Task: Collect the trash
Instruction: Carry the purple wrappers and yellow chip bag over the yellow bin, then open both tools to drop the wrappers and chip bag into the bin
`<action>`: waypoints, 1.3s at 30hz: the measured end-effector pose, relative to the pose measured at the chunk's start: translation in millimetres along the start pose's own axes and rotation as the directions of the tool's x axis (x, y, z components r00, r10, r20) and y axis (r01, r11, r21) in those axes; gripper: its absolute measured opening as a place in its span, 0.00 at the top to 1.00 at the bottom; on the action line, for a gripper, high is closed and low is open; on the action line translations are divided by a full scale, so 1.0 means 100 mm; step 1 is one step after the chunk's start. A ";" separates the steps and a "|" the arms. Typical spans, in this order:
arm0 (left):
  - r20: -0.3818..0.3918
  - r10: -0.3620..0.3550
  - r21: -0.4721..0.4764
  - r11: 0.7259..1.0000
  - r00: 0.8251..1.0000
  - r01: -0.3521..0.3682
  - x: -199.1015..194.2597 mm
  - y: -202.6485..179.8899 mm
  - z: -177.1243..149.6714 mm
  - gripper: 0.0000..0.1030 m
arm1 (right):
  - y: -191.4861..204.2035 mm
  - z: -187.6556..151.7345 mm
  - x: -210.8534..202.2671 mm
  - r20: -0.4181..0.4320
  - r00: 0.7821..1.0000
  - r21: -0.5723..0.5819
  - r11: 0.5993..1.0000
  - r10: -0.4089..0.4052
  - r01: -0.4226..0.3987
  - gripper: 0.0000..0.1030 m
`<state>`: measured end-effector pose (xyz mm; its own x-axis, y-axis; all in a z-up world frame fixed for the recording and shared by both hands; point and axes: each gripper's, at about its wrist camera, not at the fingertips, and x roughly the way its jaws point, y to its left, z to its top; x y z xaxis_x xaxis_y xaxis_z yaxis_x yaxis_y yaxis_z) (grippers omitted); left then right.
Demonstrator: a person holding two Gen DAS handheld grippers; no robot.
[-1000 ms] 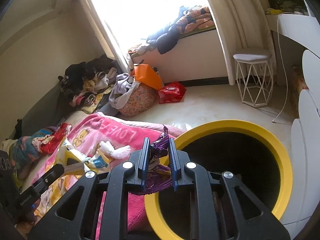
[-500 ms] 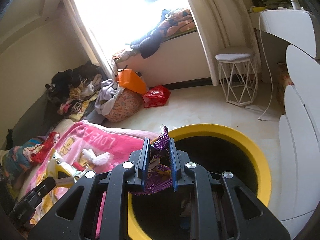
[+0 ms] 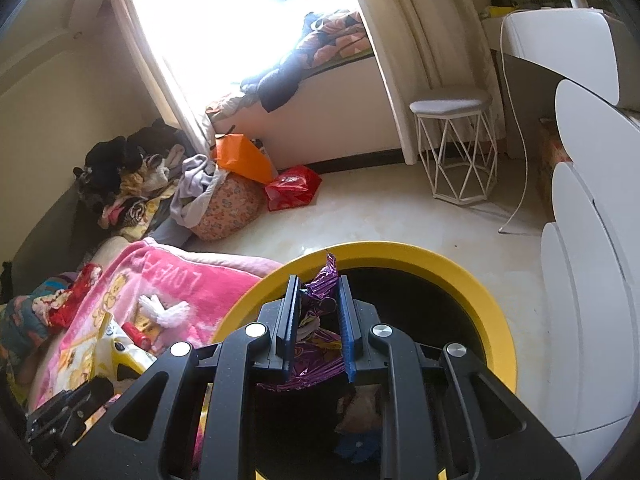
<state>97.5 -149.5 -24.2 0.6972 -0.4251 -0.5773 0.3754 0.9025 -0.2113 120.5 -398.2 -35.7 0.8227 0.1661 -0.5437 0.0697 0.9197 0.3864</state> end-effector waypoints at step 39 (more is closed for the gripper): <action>0.000 -0.010 -0.133 0.991 1.000 0.010 0.22 0.17 -0.03 0.15 | -0.21 -0.03 0.21 -0.063 0.997 0.030 0.999 -0.034 0.036 0.63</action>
<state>118.0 -143.5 -42.8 0.6936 -0.4340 -0.5749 0.2980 0.8995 -0.3196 134.8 -412.3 -57.9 0.7825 0.1564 -0.6026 0.1164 0.9141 0.3884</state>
